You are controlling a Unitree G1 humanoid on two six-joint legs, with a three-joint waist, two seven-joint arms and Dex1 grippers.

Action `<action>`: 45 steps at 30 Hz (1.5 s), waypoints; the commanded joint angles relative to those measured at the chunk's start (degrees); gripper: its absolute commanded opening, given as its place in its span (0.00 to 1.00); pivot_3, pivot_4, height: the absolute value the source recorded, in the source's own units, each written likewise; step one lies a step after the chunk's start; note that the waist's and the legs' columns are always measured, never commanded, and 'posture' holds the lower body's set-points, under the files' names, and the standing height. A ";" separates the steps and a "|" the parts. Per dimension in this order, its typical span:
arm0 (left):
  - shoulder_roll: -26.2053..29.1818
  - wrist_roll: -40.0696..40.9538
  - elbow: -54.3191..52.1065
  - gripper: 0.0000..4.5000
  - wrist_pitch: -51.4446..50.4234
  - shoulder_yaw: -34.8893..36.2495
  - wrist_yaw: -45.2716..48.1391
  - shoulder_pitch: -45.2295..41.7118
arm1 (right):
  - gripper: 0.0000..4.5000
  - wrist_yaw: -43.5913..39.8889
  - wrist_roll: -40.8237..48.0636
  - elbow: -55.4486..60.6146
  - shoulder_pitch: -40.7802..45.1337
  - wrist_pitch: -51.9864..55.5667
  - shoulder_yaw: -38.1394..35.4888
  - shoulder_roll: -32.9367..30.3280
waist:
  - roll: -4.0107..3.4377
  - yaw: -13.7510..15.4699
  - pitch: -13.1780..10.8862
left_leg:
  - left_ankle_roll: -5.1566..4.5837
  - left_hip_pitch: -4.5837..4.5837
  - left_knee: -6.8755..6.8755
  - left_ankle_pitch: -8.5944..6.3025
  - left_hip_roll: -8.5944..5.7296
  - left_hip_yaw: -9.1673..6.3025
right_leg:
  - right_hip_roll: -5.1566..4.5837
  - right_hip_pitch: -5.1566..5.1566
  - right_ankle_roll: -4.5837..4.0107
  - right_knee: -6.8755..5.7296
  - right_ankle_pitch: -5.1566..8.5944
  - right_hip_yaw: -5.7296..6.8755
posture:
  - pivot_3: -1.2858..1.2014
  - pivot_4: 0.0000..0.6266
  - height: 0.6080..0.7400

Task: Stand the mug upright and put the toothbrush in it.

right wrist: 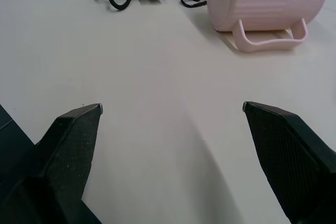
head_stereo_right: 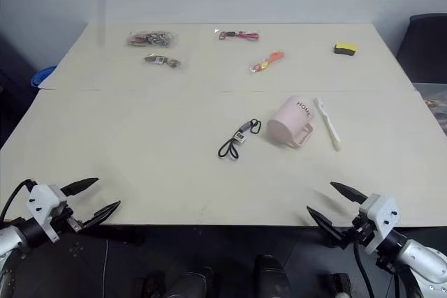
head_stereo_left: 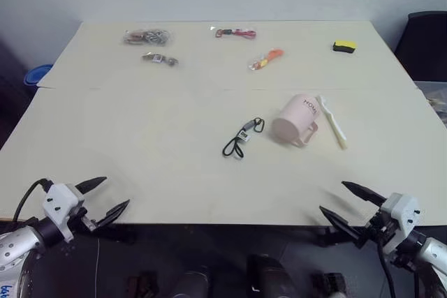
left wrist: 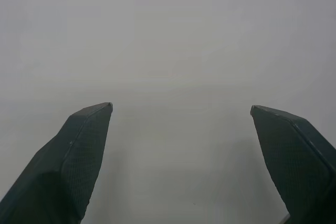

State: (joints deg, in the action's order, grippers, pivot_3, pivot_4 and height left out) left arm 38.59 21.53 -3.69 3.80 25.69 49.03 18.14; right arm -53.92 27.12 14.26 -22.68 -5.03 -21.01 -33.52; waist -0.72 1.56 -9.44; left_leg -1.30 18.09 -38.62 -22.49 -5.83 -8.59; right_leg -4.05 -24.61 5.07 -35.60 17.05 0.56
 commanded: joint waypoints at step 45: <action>-30.84 -11.86 44.77 0.91 -36.91 -41.08 -17.34 -81.25 | 1.00 10.41 3.03 16.03 6.67 -3.95 3.08 7.24 | 0.22 1.07 -0.06 | -0.05 0.70 -0.61 0.05 -0.36 0.12 | -0.06 -0.90 0.19 -0.53 -0.10 -0.12 | 0.52 0.24 1.00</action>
State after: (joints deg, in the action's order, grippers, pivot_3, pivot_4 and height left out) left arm 7.77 11.86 38.02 -36.04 -15.11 32.11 -62.13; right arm -44.38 30.24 27.71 -15.06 -8.76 -17.19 -26.31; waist -0.50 2.63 -9.51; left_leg -1.34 18.79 -39.20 -22.44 -6.19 -8.48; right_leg -4.06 -25.57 5.27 -36.13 16.94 0.36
